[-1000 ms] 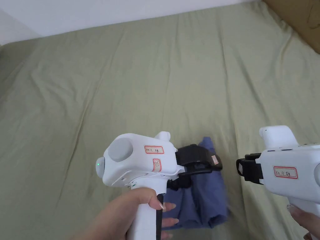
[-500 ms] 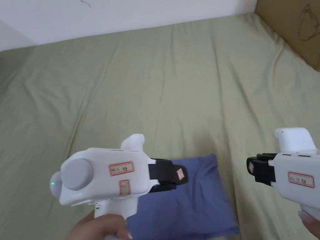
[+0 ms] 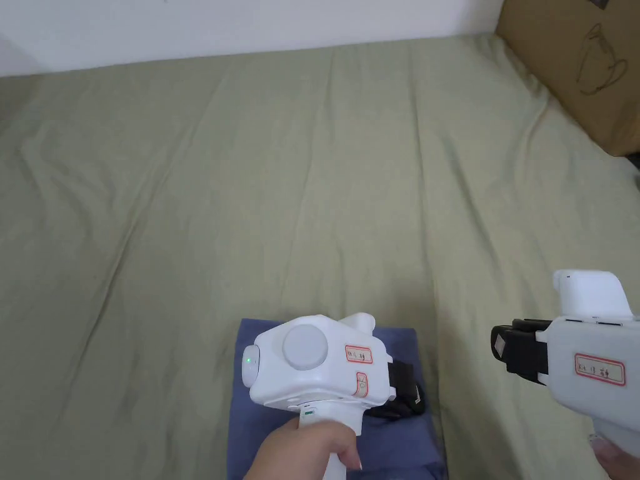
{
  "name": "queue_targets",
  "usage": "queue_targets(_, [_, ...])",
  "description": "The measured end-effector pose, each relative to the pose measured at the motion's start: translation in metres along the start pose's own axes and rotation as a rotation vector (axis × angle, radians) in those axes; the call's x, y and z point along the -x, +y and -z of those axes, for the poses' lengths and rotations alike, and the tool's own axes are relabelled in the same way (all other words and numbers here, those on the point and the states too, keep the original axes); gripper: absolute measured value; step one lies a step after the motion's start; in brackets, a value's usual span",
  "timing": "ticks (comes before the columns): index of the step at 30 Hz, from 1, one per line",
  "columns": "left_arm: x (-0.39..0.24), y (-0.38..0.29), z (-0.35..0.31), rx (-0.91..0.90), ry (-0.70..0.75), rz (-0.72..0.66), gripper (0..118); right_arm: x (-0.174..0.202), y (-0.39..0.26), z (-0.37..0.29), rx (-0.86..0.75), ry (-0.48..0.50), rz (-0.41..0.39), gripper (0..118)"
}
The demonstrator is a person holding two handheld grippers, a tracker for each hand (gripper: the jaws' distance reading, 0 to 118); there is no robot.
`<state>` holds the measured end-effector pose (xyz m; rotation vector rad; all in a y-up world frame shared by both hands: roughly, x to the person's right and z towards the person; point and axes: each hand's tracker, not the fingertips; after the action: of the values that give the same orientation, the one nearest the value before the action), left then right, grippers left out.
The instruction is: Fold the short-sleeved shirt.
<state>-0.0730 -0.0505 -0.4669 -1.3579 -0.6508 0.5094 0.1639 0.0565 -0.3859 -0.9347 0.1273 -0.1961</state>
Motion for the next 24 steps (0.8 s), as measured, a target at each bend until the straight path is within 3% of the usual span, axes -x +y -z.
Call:
queue_targets(4, [-0.013, -0.009, -0.054, -0.113, -0.162, 0.089, 1, -0.001, 0.005, -0.008, -0.013, 0.020, 0.004, 0])
queue_targets(7, [-0.006, -0.023, -0.114, -0.250, -0.133, 0.144, 1, -0.003, 0.010, -0.014, -0.030, 0.021, -0.010, 0])
queue_targets(12, [0.050, -0.051, -0.191, -0.392, -0.020, 0.037, 1, 0.013, 0.003, 0.008, 0.073, 0.244, 0.002, 0])
queue_targets(16, [0.099, -0.074, -0.215, -0.429, 0.015, -0.120, 1, 0.033, -0.014, 0.050, 0.198, 0.527, 0.099, 0])
queue_targets(19, [0.122, -0.087, -0.224, -0.417, 0.029, -0.134, 1, 0.030, -0.028, 0.089, 0.293, 0.563, 0.154, 0])
queue_targets(21, [0.133, -0.090, -0.226, -0.411, 0.020, -0.147, 1, 0.018, -0.034, 0.107, 0.339, 0.499, 0.167, 0])
queue_targets(24, [0.146, -0.089, -0.228, -0.410, -0.070, -0.210, 1, -0.015, -0.037, 0.118, 0.347, 0.631, 0.396, 0])
